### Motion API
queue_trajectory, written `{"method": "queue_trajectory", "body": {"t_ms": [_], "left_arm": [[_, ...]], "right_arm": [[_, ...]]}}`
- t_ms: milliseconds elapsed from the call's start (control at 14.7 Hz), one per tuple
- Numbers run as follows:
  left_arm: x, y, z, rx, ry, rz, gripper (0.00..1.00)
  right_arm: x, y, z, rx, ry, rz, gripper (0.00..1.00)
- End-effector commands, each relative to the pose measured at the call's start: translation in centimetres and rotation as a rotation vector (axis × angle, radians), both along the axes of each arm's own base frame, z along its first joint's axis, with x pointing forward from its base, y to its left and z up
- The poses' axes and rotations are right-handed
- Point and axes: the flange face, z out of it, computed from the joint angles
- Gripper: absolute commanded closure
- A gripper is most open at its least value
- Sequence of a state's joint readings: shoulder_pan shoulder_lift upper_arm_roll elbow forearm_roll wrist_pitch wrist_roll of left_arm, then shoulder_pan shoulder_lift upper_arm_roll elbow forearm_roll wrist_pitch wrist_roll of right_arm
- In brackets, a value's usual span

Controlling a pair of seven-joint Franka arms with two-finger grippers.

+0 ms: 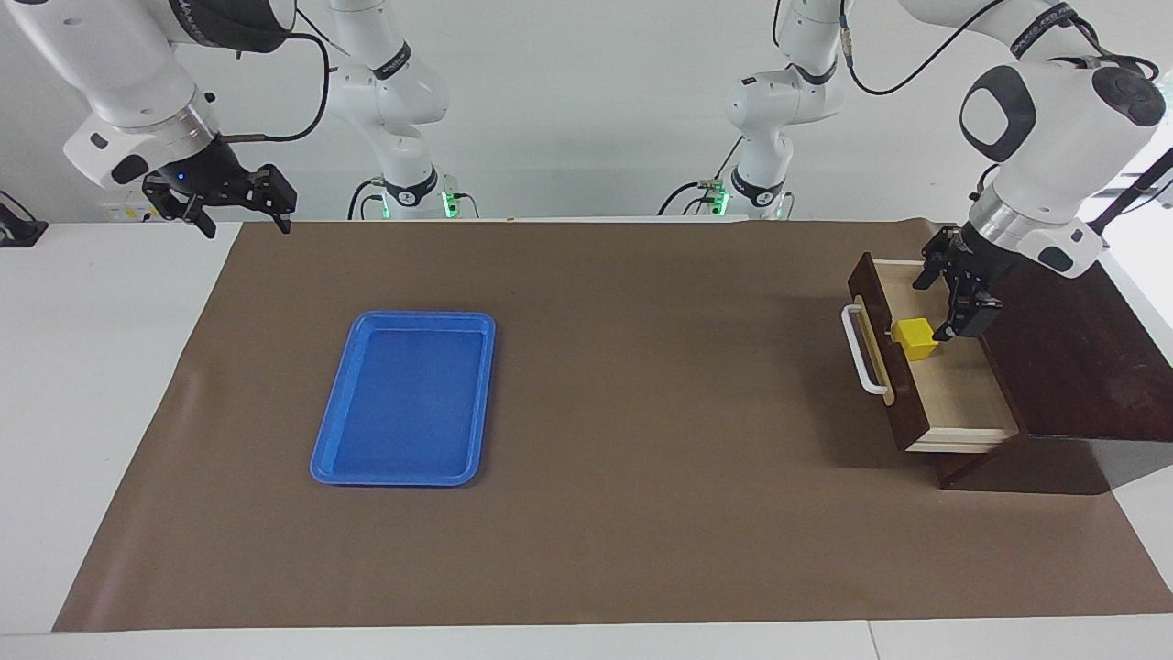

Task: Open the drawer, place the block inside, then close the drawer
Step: 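Push the drawer closed with the left gripper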

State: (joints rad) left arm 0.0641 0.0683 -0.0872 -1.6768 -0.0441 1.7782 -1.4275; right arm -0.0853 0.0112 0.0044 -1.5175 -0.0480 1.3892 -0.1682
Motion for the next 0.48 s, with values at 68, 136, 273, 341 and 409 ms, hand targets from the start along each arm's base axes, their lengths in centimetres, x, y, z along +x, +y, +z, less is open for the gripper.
{"method": "queue_trajectory", "body": {"t_ms": [68,136,273,341,409], "left_arm": [[0.7,-6.4,-1.5,-0.014,0.015,0.047,0.0],[0.8,-7.9,-3.6,-0.012,0.031,0.075,0.0],[0.2,-9.8,-6.7,0.001,0.032,0.083,0.0],[0.0,-9.7,-7.6,0.002,0.032,0.085,0.0],[-0.2,-9.1,-8.3,0.004,0.033,0.084,0.0]], "right_arm": [[-0.1,-0.3,0.3,0.0,0.009,0.008,0.0],[-0.1,-0.4,0.4,0.001,0.006,0.01,0.0],[-0.1,-0.4,0.3,0.001,0.006,0.011,0.0],[-0.1,-0.4,0.3,0.001,0.006,0.011,0.0],[-0.1,-0.3,0.3,0.001,0.006,0.013,0.0]]}}
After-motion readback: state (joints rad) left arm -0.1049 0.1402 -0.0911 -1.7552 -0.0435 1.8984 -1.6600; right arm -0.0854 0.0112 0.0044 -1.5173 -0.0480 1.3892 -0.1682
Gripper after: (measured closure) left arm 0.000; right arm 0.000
